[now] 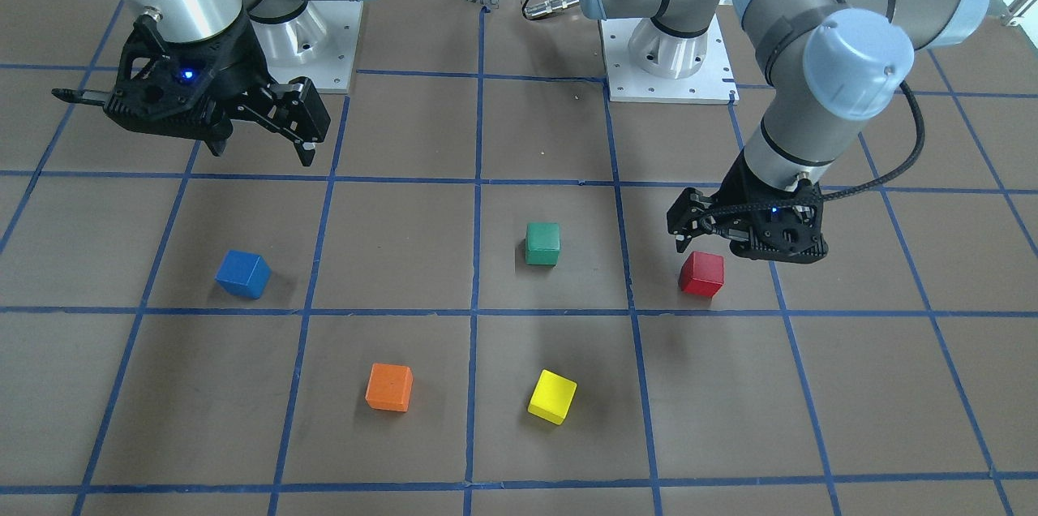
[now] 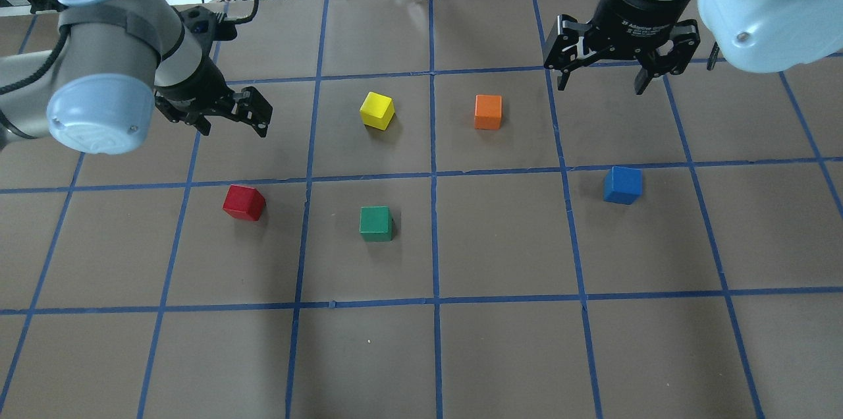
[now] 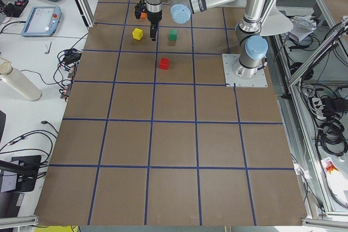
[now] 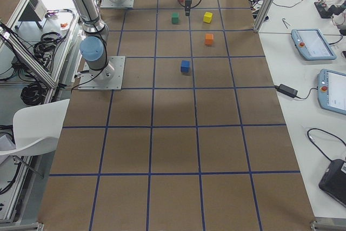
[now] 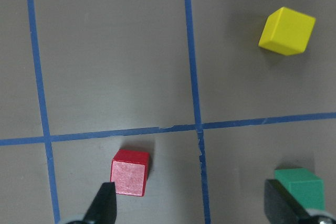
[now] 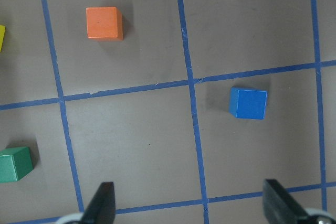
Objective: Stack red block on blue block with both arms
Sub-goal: 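Move the left gripper down toward the red cube nearest the robot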
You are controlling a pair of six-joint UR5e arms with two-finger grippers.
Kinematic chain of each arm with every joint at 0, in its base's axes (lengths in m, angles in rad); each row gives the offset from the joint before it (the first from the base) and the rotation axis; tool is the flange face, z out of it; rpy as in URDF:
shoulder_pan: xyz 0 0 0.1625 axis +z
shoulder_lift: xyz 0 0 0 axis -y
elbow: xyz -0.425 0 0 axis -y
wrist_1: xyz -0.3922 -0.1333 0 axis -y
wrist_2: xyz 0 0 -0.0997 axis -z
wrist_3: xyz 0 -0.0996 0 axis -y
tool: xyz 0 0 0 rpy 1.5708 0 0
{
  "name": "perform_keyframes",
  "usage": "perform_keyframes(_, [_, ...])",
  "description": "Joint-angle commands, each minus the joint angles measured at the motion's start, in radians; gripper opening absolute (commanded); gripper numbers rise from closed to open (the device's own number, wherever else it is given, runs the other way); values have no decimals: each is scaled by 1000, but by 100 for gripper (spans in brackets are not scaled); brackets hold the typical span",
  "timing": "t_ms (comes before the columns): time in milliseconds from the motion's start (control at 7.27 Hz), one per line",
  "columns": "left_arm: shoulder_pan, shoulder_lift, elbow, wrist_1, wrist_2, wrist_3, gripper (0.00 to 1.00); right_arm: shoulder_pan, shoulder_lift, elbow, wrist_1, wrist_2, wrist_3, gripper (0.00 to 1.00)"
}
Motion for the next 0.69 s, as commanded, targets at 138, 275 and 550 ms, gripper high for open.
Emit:
perform_keyframes(138, [69, -82, -151, 217, 1, 129, 98, 2, 4, 0, -2, 1, 0, 100])
perform_keyframes(275, [69, -101, -188, 248, 10, 152, 98, 3, 2, 0, -1, 1, 0, 100])
perform_keyframes(550, [69, -133, -239, 288, 88, 184, 98, 3, 0, 2, 1, 0, 0, 100])
